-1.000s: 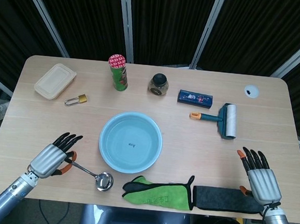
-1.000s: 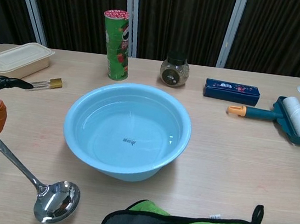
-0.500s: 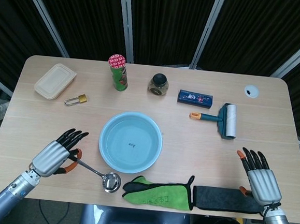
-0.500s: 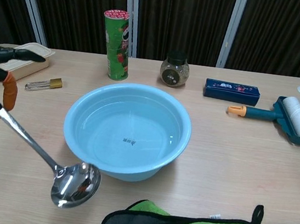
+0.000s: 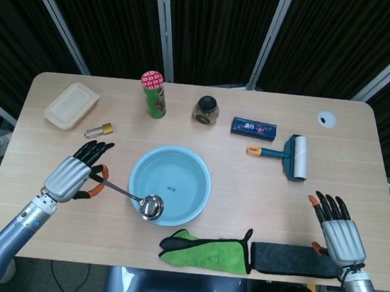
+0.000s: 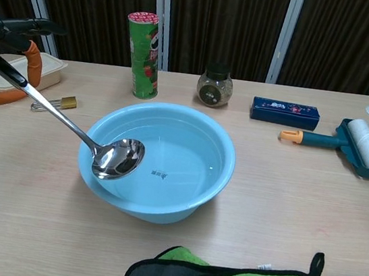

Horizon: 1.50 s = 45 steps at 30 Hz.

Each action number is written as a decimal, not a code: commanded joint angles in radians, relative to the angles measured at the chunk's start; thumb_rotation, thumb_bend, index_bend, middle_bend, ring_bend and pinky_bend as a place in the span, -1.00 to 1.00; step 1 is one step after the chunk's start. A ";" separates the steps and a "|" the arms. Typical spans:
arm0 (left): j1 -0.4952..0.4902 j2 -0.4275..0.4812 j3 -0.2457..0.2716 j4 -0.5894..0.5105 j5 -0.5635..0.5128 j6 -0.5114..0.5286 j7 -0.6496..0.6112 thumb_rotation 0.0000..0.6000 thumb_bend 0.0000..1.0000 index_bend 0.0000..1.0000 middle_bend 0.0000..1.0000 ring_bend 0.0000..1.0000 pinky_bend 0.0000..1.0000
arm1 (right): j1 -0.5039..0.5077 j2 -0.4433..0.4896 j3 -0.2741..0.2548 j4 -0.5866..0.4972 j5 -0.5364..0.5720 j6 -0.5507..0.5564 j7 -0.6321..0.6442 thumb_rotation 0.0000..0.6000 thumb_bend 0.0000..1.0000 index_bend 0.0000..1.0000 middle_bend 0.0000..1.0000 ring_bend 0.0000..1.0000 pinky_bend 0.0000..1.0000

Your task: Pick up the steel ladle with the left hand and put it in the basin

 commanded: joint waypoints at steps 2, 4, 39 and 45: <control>-0.022 -0.038 -0.028 0.049 -0.040 -0.034 -0.003 1.00 0.33 0.39 -1.00 -1.00 -1.00 | -0.005 0.002 -0.007 -0.002 -0.018 0.013 0.004 1.00 -1.00 -1.00 -1.00 -1.00 -1.00; -0.034 -0.057 -0.042 0.077 -0.056 -0.048 -0.002 1.00 0.33 0.39 -1.00 -1.00 -1.00 | -0.005 0.002 -0.008 -0.001 -0.022 0.012 0.006 1.00 -1.00 -1.00 -1.00 -1.00 -1.00; -0.201 -0.322 -0.099 0.345 -0.166 -0.235 0.095 1.00 0.33 0.39 -1.00 -1.00 -1.00 | -0.011 0.048 -0.011 -0.002 -0.049 0.031 0.102 1.00 -1.00 -1.00 -1.00 -1.00 -1.00; -0.210 -0.330 -0.095 0.342 -0.181 -0.255 0.126 1.00 0.34 0.39 -1.00 -1.00 -1.00 | -0.014 0.052 -0.013 -0.001 -0.059 0.040 0.115 1.00 -1.00 -1.00 -1.00 -1.00 -1.00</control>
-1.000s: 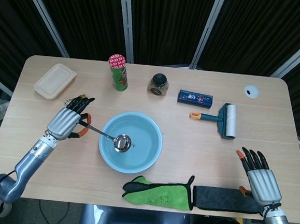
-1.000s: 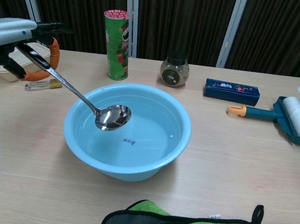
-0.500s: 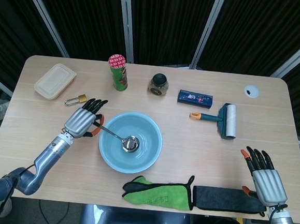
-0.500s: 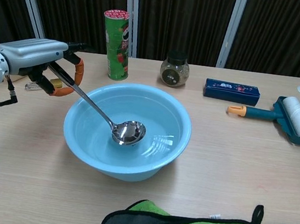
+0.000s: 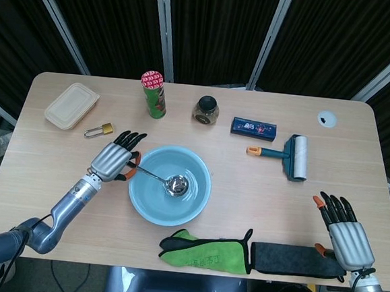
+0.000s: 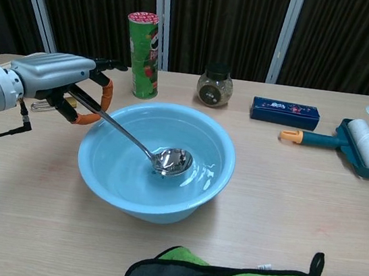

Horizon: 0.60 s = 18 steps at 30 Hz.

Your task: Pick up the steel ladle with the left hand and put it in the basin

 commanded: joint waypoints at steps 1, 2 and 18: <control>-0.005 -0.006 0.005 0.001 -0.011 -0.015 0.016 1.00 0.34 0.39 -1.00 -1.00 -1.00 | -0.001 0.002 -0.001 0.000 -0.004 0.003 0.006 1.00 -1.00 -1.00 -1.00 -1.00 -1.00; -0.005 -0.008 0.005 0.001 -0.013 -0.016 0.019 1.00 0.33 0.39 -1.00 -1.00 -1.00 | -0.001 0.003 -0.002 0.001 -0.005 0.003 0.007 1.00 -1.00 -1.00 -1.00 -1.00 -1.00; -0.005 -0.007 0.016 -0.016 -0.016 -0.009 0.038 1.00 0.33 0.39 -1.00 -1.00 -1.00 | -0.003 0.005 -0.001 0.001 -0.009 0.005 0.009 1.00 -1.00 -1.00 -1.00 -1.00 -1.00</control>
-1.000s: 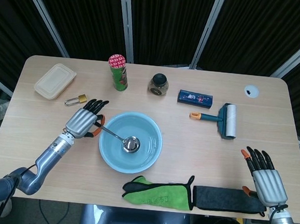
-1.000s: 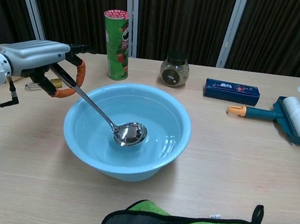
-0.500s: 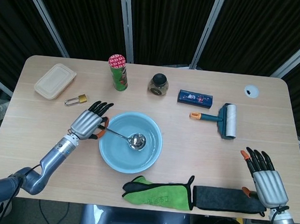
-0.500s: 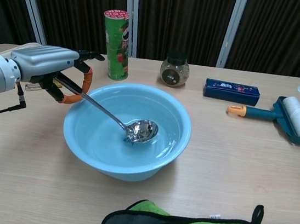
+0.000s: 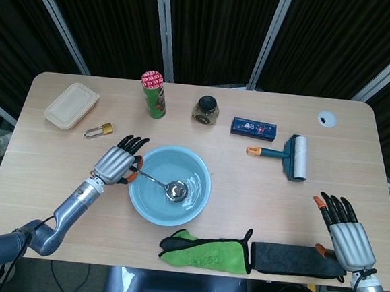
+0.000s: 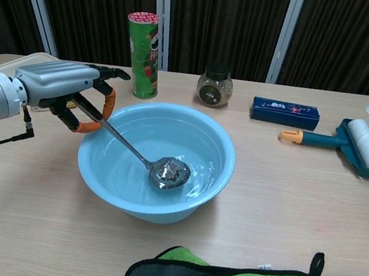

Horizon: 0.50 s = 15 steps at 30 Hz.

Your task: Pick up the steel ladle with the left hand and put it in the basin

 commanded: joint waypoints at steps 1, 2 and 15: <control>0.001 0.002 0.000 -0.005 0.000 0.004 0.002 1.00 0.33 0.39 -1.00 -1.00 -1.00 | 0.000 0.000 0.000 0.000 0.000 -0.001 -0.001 1.00 -1.00 -1.00 -1.00 -1.00 -1.00; 0.002 0.005 0.001 -0.009 0.003 0.009 0.003 1.00 0.34 0.39 -1.00 -1.00 -1.00 | 0.000 0.000 0.000 0.001 0.001 -0.002 -0.001 1.00 -1.00 -1.00 -1.00 -1.00 -1.00; 0.052 0.083 0.011 -0.139 0.053 0.134 0.005 1.00 0.34 0.39 -1.00 -1.00 -1.00 | -0.002 -0.002 -0.010 -0.013 -0.013 -0.003 -0.012 1.00 -1.00 -1.00 -1.00 -1.00 -1.00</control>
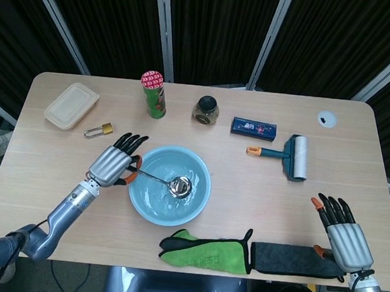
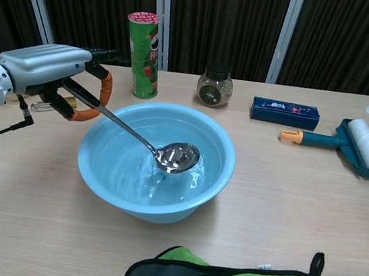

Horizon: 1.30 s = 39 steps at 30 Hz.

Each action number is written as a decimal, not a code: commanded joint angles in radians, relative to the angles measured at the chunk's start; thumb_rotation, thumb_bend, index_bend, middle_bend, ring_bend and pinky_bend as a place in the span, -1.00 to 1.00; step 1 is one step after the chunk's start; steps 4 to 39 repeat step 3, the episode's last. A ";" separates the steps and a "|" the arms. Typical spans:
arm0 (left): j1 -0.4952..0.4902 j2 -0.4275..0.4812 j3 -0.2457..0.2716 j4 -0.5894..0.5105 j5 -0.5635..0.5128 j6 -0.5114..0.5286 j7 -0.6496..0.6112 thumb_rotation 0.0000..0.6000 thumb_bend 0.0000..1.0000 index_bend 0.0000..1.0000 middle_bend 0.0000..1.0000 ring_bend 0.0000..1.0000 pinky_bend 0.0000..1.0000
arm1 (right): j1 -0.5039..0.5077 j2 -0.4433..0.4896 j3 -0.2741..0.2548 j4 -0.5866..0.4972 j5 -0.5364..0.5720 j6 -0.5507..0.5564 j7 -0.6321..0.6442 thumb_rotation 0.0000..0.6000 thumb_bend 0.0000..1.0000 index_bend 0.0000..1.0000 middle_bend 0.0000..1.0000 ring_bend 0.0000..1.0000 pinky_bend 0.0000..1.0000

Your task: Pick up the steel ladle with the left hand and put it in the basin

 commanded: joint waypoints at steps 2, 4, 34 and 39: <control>0.023 0.042 0.004 -0.060 0.007 0.035 0.016 1.00 0.34 0.39 -1.00 -1.00 -1.00 | -0.002 -0.001 -0.004 -0.005 -0.007 0.001 -0.005 1.00 -1.00 -1.00 -1.00 -1.00 -1.00; 0.026 0.049 0.004 -0.071 0.006 0.039 0.021 1.00 0.34 0.39 -1.00 -1.00 -1.00 | -0.002 -0.001 -0.006 -0.006 -0.008 0.001 -0.006 1.00 -1.00 -1.00 -1.00 -1.00 -1.00; 0.026 0.049 0.004 -0.071 0.006 0.039 0.021 1.00 0.34 0.39 -1.00 -1.00 -1.00 | -0.002 -0.001 -0.006 -0.006 -0.008 0.001 -0.006 1.00 -1.00 -1.00 -1.00 -1.00 -1.00; 0.026 0.049 0.004 -0.071 0.006 0.039 0.021 1.00 0.34 0.39 -1.00 -1.00 -1.00 | -0.002 -0.001 -0.006 -0.006 -0.008 0.001 -0.006 1.00 -1.00 -1.00 -1.00 -1.00 -1.00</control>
